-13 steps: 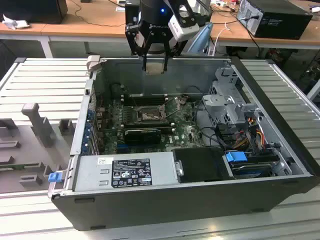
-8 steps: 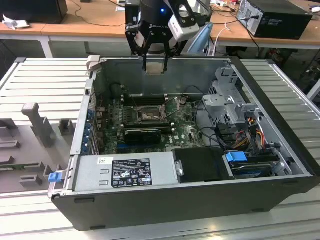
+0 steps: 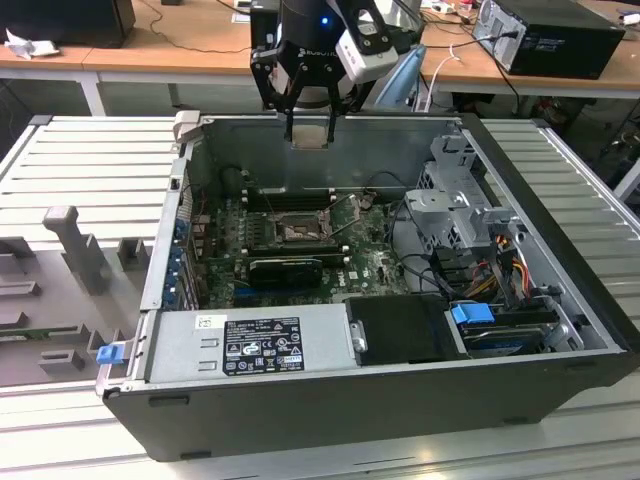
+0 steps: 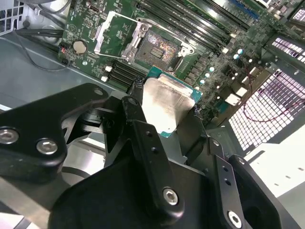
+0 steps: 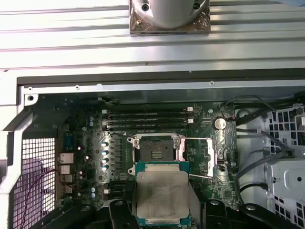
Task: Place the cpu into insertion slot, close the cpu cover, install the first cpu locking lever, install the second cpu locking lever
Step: 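Place the cpu into insertion slot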
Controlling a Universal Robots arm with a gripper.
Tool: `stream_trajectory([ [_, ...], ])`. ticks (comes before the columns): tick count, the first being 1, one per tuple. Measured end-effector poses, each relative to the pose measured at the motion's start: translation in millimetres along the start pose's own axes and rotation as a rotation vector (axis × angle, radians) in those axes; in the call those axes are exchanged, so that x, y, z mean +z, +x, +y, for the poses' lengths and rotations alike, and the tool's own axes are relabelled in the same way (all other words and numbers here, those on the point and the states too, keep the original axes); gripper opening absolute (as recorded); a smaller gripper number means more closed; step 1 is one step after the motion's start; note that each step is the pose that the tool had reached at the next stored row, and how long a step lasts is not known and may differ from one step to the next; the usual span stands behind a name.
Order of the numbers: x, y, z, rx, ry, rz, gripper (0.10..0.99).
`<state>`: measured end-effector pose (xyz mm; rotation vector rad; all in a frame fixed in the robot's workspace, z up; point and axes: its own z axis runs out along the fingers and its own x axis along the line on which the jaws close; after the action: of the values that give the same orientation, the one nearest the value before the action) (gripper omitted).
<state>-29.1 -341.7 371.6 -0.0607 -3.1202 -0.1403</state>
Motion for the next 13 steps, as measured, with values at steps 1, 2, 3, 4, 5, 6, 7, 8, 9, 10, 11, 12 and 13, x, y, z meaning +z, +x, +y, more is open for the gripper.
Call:
stream_trajectory([
  [1,0.0,0.0,0.0,0.001,0.0,-0.0001,0.529],
  [2,0.0,0.0,0.0,0.002,0.0,-0.0002,0.529],
  [3,0.0,0.0,0.0,0.002,0.0,-0.0002,0.529],
  [4,0.0,0.0,0.0,0.003,0.0,-0.0003,0.529],
  [5,0.0,0.0,0.0,0.004,0.0,-0.0004,0.529],
  [6,0.0,0.0,0.0,0.005,0.0,-0.0004,0.529],
  [7,0.0,0.0,0.0,0.006,0.0,-0.0005,0.529],
  [8,0.0,0.0,0.0,0.006,0.0,-0.0006,0.529],
  [9,0.0,0.0,0.0,0.007,0.0,-0.0006,0.529],
  [10,0.0,0.0,0.0,0.007,0.0,-0.0007,0.529],
  [11,0.0,0.0,0.0,0.008,0.0,-0.0007,0.529],
  [12,0.0,0.0,0.0,0.009,0.0,-0.0008,0.529],
  [13,0.0,0.0,0.0,0.01,0.0,-0.0009,0.529],
])
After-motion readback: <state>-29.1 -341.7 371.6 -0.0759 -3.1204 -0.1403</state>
